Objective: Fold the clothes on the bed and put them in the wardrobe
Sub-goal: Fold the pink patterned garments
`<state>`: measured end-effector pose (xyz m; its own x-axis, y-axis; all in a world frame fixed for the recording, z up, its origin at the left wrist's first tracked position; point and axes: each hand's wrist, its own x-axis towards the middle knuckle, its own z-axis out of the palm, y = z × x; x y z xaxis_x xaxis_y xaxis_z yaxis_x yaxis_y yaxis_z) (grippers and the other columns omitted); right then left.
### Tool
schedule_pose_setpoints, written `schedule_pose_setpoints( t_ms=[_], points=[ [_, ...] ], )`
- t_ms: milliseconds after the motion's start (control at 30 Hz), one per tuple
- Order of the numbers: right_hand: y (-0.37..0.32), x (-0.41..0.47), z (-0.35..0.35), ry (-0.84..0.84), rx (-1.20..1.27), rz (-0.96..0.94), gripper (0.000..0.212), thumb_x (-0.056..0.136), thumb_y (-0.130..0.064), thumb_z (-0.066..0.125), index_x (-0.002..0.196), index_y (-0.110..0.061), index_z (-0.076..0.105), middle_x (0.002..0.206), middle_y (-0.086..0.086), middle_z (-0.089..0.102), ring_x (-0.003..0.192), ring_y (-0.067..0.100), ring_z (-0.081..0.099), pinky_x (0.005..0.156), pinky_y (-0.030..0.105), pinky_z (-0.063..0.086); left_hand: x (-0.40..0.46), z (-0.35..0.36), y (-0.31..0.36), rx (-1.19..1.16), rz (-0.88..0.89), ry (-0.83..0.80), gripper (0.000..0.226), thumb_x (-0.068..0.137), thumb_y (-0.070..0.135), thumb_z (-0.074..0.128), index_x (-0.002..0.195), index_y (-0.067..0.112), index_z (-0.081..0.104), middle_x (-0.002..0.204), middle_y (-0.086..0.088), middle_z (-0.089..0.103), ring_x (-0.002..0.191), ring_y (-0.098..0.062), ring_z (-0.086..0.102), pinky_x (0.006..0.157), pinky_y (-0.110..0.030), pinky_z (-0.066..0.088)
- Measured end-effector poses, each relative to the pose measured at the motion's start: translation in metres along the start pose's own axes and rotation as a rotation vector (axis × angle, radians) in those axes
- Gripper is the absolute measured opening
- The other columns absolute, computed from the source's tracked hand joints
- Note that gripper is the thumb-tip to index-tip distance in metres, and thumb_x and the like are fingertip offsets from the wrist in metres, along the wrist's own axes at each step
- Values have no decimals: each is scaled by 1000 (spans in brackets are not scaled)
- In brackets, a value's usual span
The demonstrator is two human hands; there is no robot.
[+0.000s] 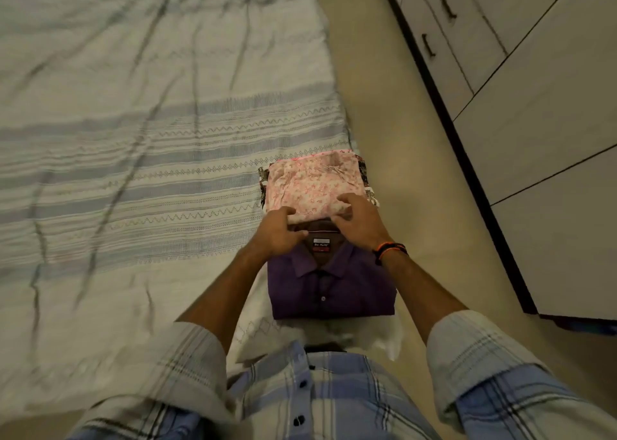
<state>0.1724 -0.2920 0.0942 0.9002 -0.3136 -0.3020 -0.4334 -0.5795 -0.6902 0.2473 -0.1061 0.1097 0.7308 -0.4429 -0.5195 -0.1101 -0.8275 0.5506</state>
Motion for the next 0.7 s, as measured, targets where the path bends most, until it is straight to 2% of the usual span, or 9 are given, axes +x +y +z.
schedule_pose_setpoints(
  t_ms=[67, 133, 267, 367, 433, 567, 700],
  points=[
    [-2, -22, -3, 32, -6, -11, 48, 88, -18, 69, 132, -7, 54, 132, 12, 56, 118, 25, 56, 92, 19, 37, -18, 2, -2, -21, 7, 15, 67, 86, 33, 72, 142, 9, 43, 142, -10, 51, 127, -27, 51, 99, -30, 40],
    [-4, -52, -6, 68, 8, -20, 45, 88, -16, 70, 129, -6, 56, 129, 10, 59, 116, 25, 57, 90, 17, 37, -42, 7, -1, -41, 32, 35, 62, 87, 31, 71, 140, 10, 45, 139, -9, 53, 126, -26, 51, 96, -27, 39],
    [8, -103, -14, 171, 77, 2, 40, 86, -18, 72, 123, -12, 59, 117, 4, 64, 100, 21, 64, 89, 33, 52, -76, 27, 8, -124, 61, 40, 57, 88, 25, 71, 137, 10, 47, 131, -6, 58, 117, -21, 57, 88, -21, 41],
    [20, -135, -25, 202, 100, 39, 37, 86, -14, 72, 121, -11, 60, 118, 3, 64, 91, 12, 62, 82, 24, 49, -96, 46, 21, -134, 87, 42, 53, 88, 24, 71, 135, 11, 49, 128, -5, 59, 105, -15, 57, 83, -19, 41],
    [33, -157, -35, 206, 124, 60, 38, 85, -13, 72, 121, -10, 60, 120, 4, 63, 89, 11, 62, 80, 21, 48, -109, 61, 34, -135, 113, 25, 51, 87, 24, 72, 132, 10, 52, 126, -5, 61, 104, -16, 59, 85, -21, 44],
    [60, -181, -65, 234, 144, 36, 39, 86, -15, 72, 122, -9, 60, 121, 6, 63, 89, 12, 61, 77, 19, 47, -123, 90, 70, -92, 169, -11, 53, 87, 26, 72, 134, 10, 52, 127, -5, 61, 112, -21, 60, 98, -32, 47],
    [97, -189, -102, 254, 165, 20, 38, 87, -15, 71, 123, -10, 60, 121, 4, 63, 93, 13, 62, 77, 18, 48, -118, 119, 116, -62, 183, 18, 51, 88, 27, 71, 132, 10, 53, 125, -3, 60, 109, -18, 60, 94, -25, 45]
  ],
)
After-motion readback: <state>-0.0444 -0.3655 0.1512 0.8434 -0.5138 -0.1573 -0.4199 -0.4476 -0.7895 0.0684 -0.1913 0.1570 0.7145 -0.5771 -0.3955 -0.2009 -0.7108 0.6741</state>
